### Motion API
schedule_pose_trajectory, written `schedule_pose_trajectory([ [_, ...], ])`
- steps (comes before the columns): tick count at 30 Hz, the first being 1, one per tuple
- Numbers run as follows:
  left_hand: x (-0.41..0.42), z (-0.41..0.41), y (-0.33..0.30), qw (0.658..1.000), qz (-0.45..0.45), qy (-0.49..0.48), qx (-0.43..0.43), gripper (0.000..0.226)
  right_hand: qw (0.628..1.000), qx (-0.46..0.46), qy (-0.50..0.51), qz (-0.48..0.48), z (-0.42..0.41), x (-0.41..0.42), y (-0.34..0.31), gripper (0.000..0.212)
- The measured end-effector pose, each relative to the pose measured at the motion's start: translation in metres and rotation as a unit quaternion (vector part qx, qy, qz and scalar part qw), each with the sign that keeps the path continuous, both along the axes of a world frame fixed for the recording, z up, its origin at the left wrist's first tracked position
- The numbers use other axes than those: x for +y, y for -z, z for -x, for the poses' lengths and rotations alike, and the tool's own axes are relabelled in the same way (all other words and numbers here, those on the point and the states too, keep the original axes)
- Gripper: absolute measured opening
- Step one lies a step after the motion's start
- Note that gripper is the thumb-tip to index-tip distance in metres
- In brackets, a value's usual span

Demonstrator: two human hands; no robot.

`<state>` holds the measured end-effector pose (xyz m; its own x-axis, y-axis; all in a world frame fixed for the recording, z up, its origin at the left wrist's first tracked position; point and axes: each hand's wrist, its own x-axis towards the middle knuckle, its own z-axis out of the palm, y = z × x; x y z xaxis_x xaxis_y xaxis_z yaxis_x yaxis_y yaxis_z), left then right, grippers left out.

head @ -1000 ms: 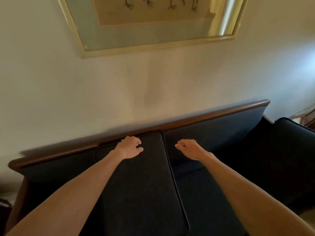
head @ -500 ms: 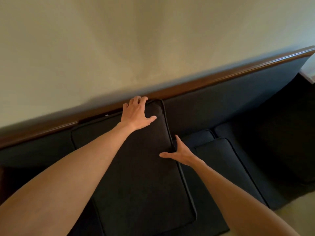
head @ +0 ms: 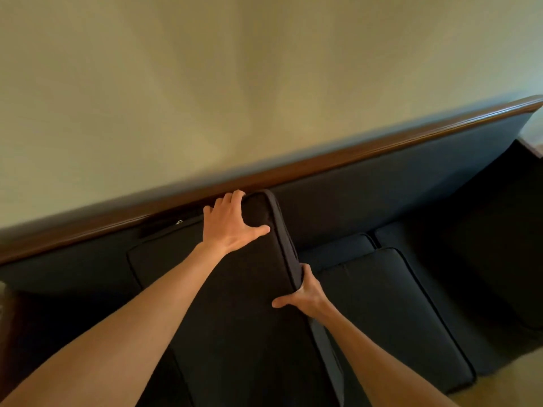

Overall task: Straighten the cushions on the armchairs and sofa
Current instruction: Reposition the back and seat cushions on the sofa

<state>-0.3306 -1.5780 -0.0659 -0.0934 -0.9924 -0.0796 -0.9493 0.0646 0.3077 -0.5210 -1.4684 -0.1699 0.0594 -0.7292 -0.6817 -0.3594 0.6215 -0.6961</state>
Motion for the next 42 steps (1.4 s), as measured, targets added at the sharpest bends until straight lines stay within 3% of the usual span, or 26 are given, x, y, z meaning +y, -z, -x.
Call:
schedule_pose_trajectory([
  [8,0.069,-0.053,-0.039,0.996,0.026,-0.009,0.085,0.084,0.998,0.016,0.011,0.06,-0.042,0.05,-0.036,0.106],
  [19,0.151,-0.149,-0.099,0.984,0.123,0.003,0.13,0.066,0.977,0.08,0.002,0.195,-0.122,0.112,-0.098,0.099],
  [24,0.196,-0.21,-0.126,0.98,0.139,-0.027,0.142,0.068,0.955,0.138,-0.073,0.253,-0.152,0.114,-0.123,0.1],
  [27,0.218,-0.226,-0.128,0.99,0.075,-0.026,0.115,0.087,0.946,0.167,-0.115,0.254,-0.162,0.117,-0.119,0.108],
  [30,0.215,-0.224,-0.127,1.0,0.014,0.003,0.014,0.124,0.94,0.178,-0.133,0.257,-0.169,0.12,-0.114,0.11],
  [33,0.199,-0.207,-0.127,0.975,0.0,0.044,-0.216,0.131,0.93,0.188,-0.139,0.282,-0.171,0.119,-0.113,0.108],
  [35,0.193,-0.193,-0.125,0.945,0.015,0.071,-0.32,0.132,0.929,0.195,-0.138,0.283,-0.17,0.115,-0.111,0.108],
  [42,0.164,-0.154,-0.101,0.888,0.038,0.229,-0.396,0.118,0.923,0.213,-0.132,0.293,-0.16,0.113,-0.099,0.107],
])
